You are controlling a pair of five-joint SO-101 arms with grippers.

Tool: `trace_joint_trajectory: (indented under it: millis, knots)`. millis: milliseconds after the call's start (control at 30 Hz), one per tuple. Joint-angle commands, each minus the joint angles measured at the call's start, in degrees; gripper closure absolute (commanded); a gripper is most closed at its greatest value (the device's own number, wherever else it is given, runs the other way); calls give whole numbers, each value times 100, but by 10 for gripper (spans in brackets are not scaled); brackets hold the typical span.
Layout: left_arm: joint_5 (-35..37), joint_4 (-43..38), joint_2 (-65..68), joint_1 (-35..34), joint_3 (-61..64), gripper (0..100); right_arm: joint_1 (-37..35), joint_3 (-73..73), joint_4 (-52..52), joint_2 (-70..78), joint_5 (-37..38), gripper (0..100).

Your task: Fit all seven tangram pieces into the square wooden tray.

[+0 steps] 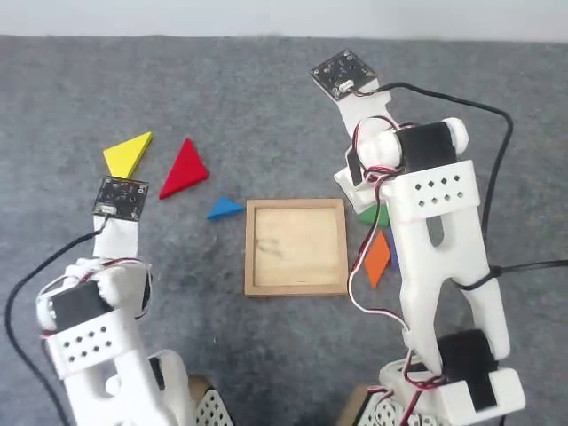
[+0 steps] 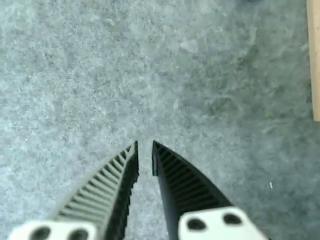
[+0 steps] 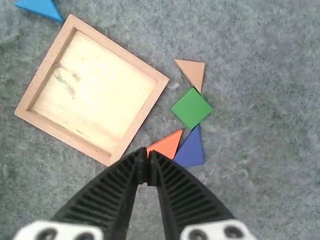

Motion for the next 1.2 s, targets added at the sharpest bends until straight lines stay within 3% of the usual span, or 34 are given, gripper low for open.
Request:
trace_joint_trajectory:
  millis: [0,133,300,467,633,733,967,1167]
  knots:
    - [202,-378,668,18,-725,938,31,-26,-101,-207,-114,979]
    - [0,-360,2066,9,-2422,931,22,-35,-110,127,-211,979]
    - [-1169,281,4888,0,-4901,874,22,-35,-110,541,-211,979]
    - [-1204,976,7059,-18,-7635,802,22,-26,-233,734,-202,980]
    - [-1213,1064,8738,9,-10018,715,22,404,-629,831,-193,980]
    - [-1213,1055,9723,0,-11319,713,22,633,-857,831,-185,980]
    - [-1222,1046,11965,18,-13235,712,22,668,-875,840,-185,980]
    - [-633,949,12985,-9,-14123,713,22,668,-875,866,-185,980]
